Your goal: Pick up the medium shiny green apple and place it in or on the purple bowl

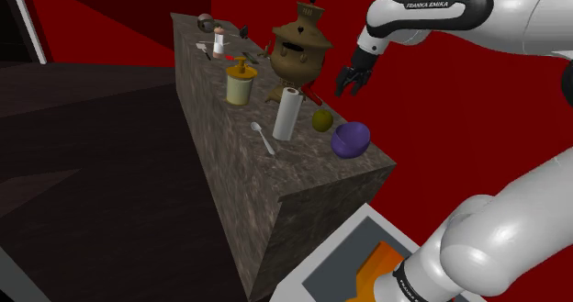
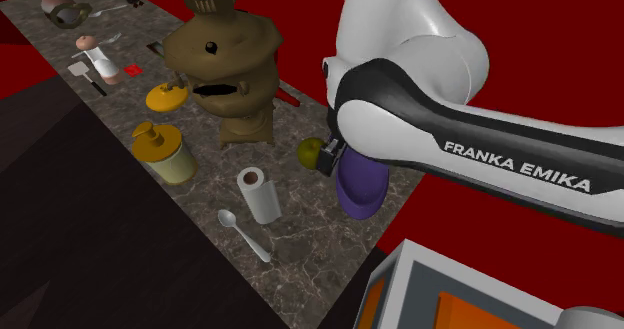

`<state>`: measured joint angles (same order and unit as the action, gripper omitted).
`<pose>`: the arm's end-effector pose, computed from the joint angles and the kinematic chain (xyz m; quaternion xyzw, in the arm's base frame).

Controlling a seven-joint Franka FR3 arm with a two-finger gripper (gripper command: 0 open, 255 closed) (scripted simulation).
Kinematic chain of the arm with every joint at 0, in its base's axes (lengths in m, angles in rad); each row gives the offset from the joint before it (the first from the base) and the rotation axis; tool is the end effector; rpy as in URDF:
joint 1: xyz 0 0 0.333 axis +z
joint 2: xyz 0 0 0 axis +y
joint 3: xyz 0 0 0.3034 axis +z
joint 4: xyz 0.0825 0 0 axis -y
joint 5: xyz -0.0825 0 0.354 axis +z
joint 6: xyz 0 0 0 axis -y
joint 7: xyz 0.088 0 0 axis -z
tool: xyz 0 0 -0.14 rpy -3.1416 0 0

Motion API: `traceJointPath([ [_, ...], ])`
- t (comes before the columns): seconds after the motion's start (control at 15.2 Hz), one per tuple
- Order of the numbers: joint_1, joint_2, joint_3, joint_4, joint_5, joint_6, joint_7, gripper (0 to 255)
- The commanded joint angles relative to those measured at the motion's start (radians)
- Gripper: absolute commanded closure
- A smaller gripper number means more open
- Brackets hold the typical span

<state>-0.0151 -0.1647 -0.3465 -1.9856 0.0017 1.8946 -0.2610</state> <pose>0.4603 -0.1816 0.5000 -0.9979 0.0492 -0.0392 0.0175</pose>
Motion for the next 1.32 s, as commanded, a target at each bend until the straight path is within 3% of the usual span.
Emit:
traceJointPath([
  [0.0,-0.007,0.079,-0.024,0.048,0.028,0.015,-0.043,0],
  [0.4,-0.053,0.333,-0.064,0.248,0.136,0.013,-0.161,0],
  [0.86,-0.163,0.65,-0.055,0.57,0.252,-0.056,-0.255,0],
  [1.25,-0.163,0.672,-0.048,0.532,0.262,0.001,-0.263,0],
])
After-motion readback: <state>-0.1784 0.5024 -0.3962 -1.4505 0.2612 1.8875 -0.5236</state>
